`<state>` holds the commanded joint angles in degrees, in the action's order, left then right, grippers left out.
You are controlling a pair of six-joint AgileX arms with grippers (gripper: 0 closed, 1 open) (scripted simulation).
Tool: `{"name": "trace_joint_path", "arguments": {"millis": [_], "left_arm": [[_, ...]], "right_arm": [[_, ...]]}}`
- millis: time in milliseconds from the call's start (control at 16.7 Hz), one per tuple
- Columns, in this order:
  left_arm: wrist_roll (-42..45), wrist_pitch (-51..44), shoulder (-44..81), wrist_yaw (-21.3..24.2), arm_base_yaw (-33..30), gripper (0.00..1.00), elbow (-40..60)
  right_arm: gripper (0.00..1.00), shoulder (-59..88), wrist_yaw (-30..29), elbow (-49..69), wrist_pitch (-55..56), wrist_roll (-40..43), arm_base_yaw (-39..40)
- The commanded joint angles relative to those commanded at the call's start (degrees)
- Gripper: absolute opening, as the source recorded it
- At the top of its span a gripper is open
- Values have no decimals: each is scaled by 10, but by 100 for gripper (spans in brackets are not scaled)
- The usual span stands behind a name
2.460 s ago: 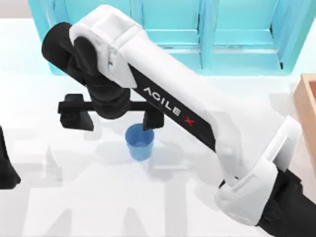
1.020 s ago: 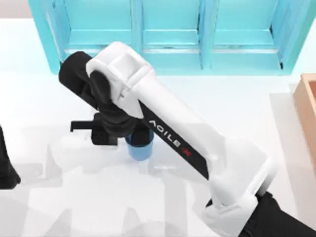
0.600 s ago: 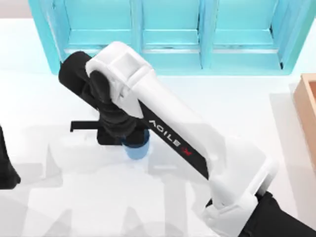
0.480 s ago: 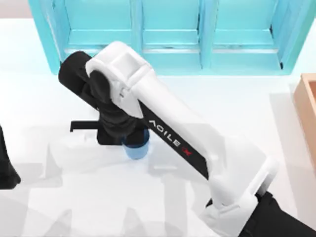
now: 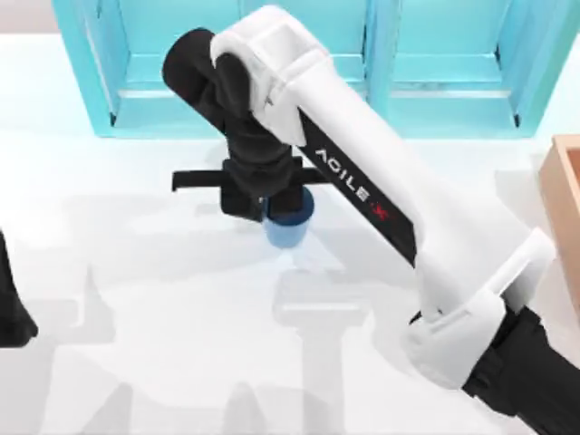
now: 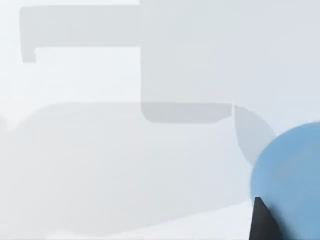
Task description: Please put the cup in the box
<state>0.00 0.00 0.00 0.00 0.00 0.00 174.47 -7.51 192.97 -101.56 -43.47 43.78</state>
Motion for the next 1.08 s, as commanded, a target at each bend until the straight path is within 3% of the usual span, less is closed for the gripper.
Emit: {"name": "trace_joint_path", "arguments": {"millis": [300, 660, 1080], "left_arm": [[0, 0, 0, 0, 0, 100, 0], [0, 0, 0, 0, 0, 100, 0], [0, 0, 0, 0, 0, 100, 0]], "right_arm": [[0, -178, 38, -236, 20, 167, -138], [0, -443, 69, -660, 90, 359, -333], [0, -725, 91, -1018, 229, 508, -515]]}}
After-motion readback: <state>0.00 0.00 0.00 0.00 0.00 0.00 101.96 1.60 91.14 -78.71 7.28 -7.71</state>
